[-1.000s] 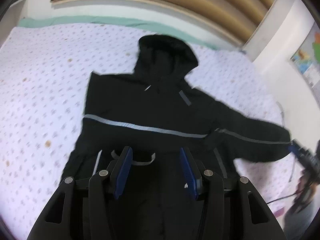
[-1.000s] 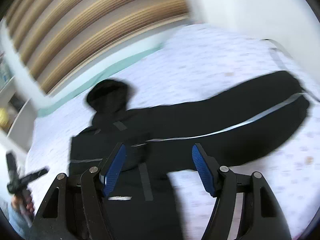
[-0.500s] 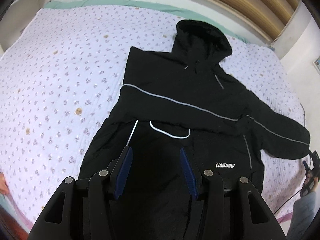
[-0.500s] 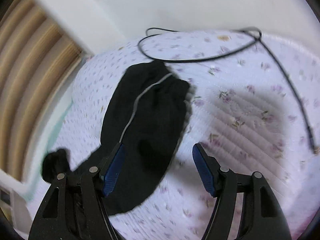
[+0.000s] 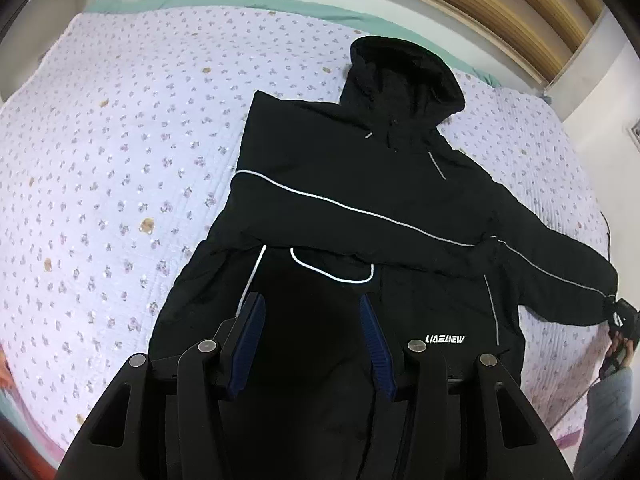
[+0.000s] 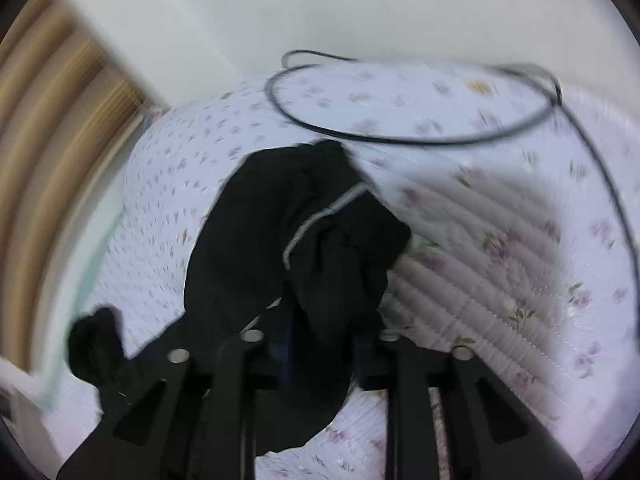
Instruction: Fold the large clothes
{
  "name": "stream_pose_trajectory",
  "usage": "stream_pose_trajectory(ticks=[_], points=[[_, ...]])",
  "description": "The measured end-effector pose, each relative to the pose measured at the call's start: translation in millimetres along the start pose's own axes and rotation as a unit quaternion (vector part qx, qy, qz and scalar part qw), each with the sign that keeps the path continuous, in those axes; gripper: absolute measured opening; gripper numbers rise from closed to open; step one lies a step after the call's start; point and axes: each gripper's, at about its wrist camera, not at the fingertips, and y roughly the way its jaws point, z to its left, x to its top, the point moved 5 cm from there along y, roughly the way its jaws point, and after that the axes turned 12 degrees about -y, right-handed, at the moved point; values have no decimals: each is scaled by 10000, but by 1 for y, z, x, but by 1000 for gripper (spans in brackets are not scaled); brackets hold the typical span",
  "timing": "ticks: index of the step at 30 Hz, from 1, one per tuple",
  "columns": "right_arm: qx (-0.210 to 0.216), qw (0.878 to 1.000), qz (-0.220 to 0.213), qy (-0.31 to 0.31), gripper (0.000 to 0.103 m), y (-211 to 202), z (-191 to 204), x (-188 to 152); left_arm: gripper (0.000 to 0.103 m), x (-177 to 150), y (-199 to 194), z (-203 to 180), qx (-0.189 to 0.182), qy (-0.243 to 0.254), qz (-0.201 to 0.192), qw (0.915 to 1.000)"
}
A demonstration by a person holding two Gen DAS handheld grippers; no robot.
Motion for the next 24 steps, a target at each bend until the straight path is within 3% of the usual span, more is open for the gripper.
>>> stream_pose_trajectory(ticks=[3,8,13,16,19,24], points=[[23,9985,-245,-486,17,-18,28,3,50,1,4,1,56,-14,32,10000],[973,9912,-606,-655,16,-48,75,3,50,2,5,0,19,0,31,10000],[1237,9778,-616,-1572,16,-55,142,-25,50,1,9,2,-30,-30,93,9999],[1360,9641,-426,-2242,16,-40,186,-53,50,1,13,2,-20,-11,143,9999],[1552,9577,14,-2422,16,-13,214,-87,50,1,16,3,-10,1,176,9998],[1346,9490,492,-2808,16,29,242,-132,50,2,18,8,-35,-68,182,9998]])
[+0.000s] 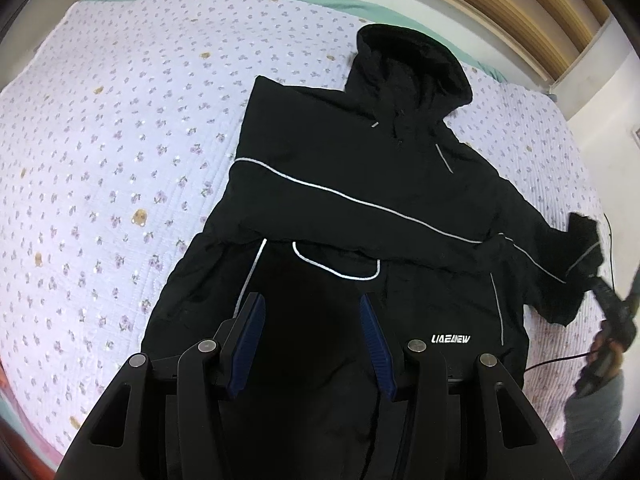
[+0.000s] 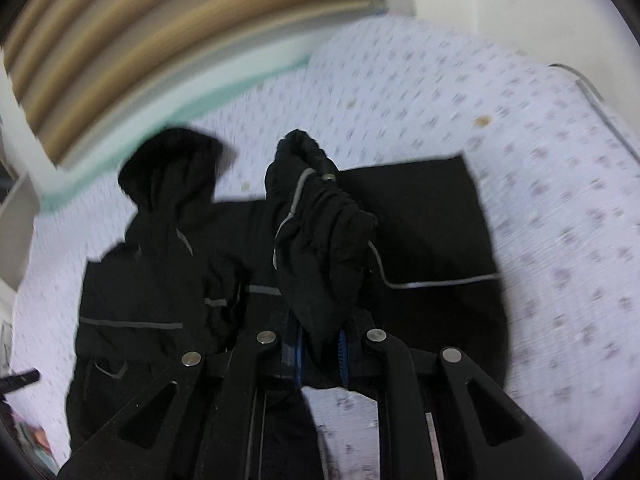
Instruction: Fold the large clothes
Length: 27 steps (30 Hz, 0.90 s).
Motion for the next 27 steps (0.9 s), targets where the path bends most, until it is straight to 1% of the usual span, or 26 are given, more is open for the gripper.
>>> stream_pose_trajectory(ticks=[2,4,5,6,8,9,10,11,12,13,14,15,18,20,21,24,26,27], points=[[13,9999,168,34,16,17,8,-9,50,0,3,4,-46,-75,52,9999],[-71,9993,365,50,17,32,13,-17,50,-2,8,7,-11,-136,127,9998],[-104,9988,479,18,20,40,15,-20,50,-2,11,8,15,-153,165,9997],[-103,9983,568,-4,20,45,16,-22,50,-3,15,9,37,-170,201,9996],[58,9959,898,-55,22,60,19,-27,50,-4,18,9,55,-189,228,9995],[205,9937,1100,-80,24,68,22,-31,50,-4,19,8,47,-193,241,9995],[332,9912,1278,-115,30,74,23,-34,50,-4,21,7,28,-191,266,9995],[420,9892,1393,-159,40,77,24,-36,50,-5,23,6,11,-180,290,9994],[528,9874,1482,-200,46,80,27,-38,50,-5,25,3,-6,-158,310,9994],[685,9853,1553,-210,58,81,30,-40,50,-6,25,2,-16,-138,323,9994],[828,9835,1594,-193,63,82,32,-41,50,-7,26,-1,-34,-106,350,9993],[884,9828,1606,-200,65,81,35,-41,50,-8,27,-4,-56,-67,385,9992],[774,9836,1599,-316,65,69,37,-38,50,-10,29,-20,-182,139,484,9986],[718,9866,1423,-350,65,50,35,-27,50,-11,30,-45,-418,467,517,9967],[689,9889,1268,-366,65,38,35,-21,50,-12,29,-58,-542,619,523,9952],[510,9957,617,-471,65,-20,30,1,50,-16,30,-113,-1093,1172,535,9856],[359,9975,214,-569,65,-59,24,8,50,-21,36,-154,-1481,1453,616,9763],[288,9977,51,-615,66,-77,22,12,50,-27,43,-178,-1696,1601,727,9697]])
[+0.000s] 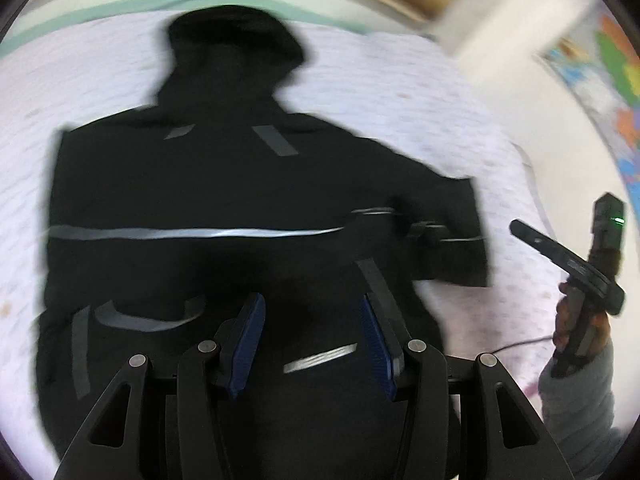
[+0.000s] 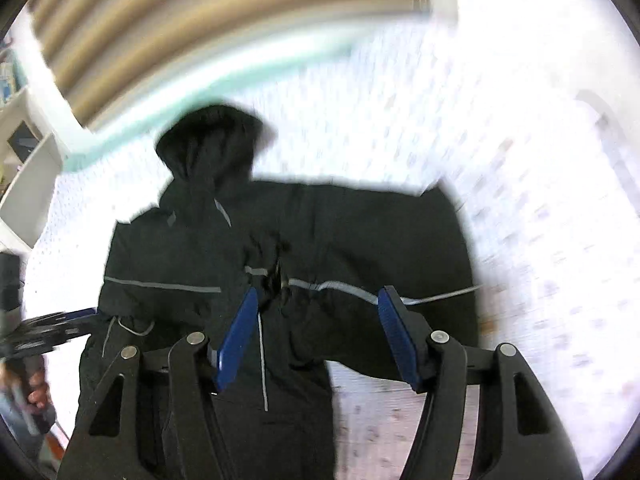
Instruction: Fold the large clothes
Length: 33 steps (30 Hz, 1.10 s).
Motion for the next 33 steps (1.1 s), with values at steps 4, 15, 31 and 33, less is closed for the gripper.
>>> stream_pose_trajectory(ticks=[4,15,31,33], points=[[-535,9969,-556,-181,67,-79,-12,-1,50,4,49,-62,-475,466,375,9971],[-1802,9765,-1154,246,69,-227,-61,-46,51,5,177,-119,-329,585,1086,9918],[-1335,9867,-705,599,70,-174,-71,-62,16,26,168,-114,-474,743,940,9917],[-1227,9886,-748,459,70,-169,-61,-51,15,37,150,-112,-579,697,768,9929]])
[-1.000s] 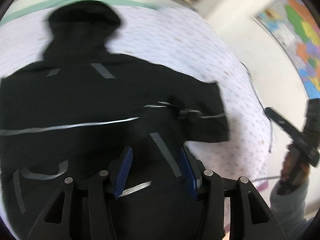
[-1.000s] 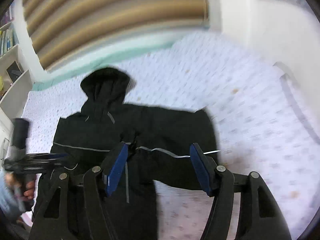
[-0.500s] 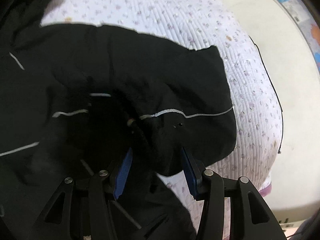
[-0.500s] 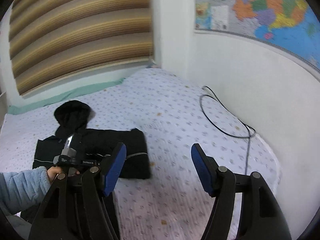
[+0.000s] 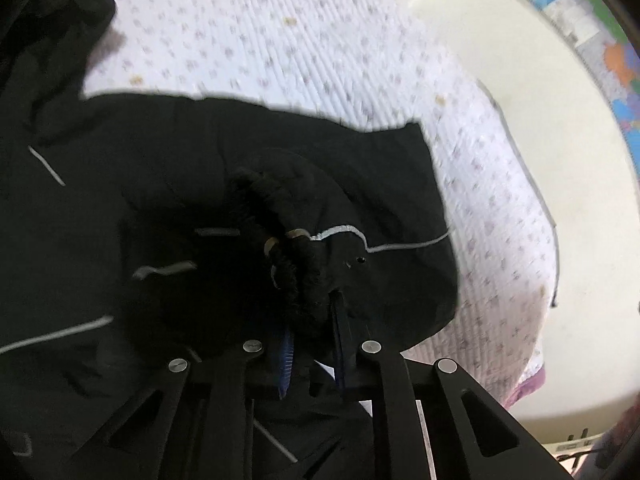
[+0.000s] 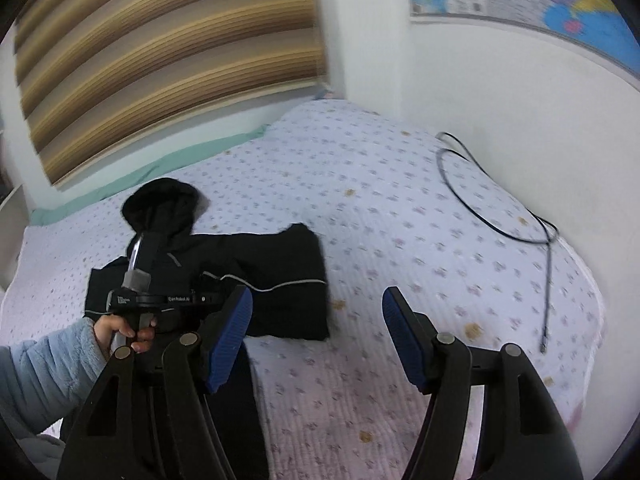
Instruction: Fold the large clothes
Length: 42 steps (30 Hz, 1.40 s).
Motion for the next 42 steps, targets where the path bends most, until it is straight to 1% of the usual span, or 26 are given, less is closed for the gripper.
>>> stream_pose_trajectory(ticks=[1,4,8,10,13,16,18,21,25,27,30,33,35,36,39,42], points=[[69,9999,-31,-79,70,3,8,5,15,0,-10,2,-41,-13,-78,10000],[239,9992,-72,-305,70,11,28,21,15,13,-57,11,-125,-49,-459,9989],[490,9968,-114,-624,70,22,58,40,14,30,-121,37,-123,-124,-976,9951],[621,9947,-133,-814,70,28,75,50,14,36,-153,56,-72,-166,-1238,9921],[820,9907,-168,-1075,70,37,101,63,14,44,-187,85,159,-280,-1610,9864],[1006,9863,-214,-1289,70,44,125,74,14,48,-224,121,441,-447,-1947,9788],[1149,9831,-234,-1406,70,49,141,80,14,45,-246,141,622,-550,-2098,9742],[1327,9790,-233,-1530,70,55,162,84,14,34,-275,184,1008,-767,-2297,9650],[1597,9719,-154,-1724,70,68,193,86,14,14,-287,244,1447,-1240,-2323,9538],[1710,9689,-56,-1789,70,78,206,85,14,5,-283,274,1611,-1485,-2136,9520],[1784,9671,86,-1811,70,92,220,83,14,-7,-261,292,1920,-1476,-1897,9515],[1886,9657,261,-1763,70,107,232,78,14,-14,-239,305,2117,-1507,-1689,9508],[1893,9656,337,-1751,70,114,238,74,14,-18,-221,311,2249,-1584,-1563,9486],[1898,9653,374,-1751,70,117,240,72,15,-20,-214,318,2305,-1662,-1490,9471],[1941,9649,490,-1697,70,126,242,68,15,-26,-202,335,2356,-1822,-1444,9436],[1940,9664,579,-1582,70,136,240,67,15,-28,-190,344,2476,-1885,-1322,9411]])
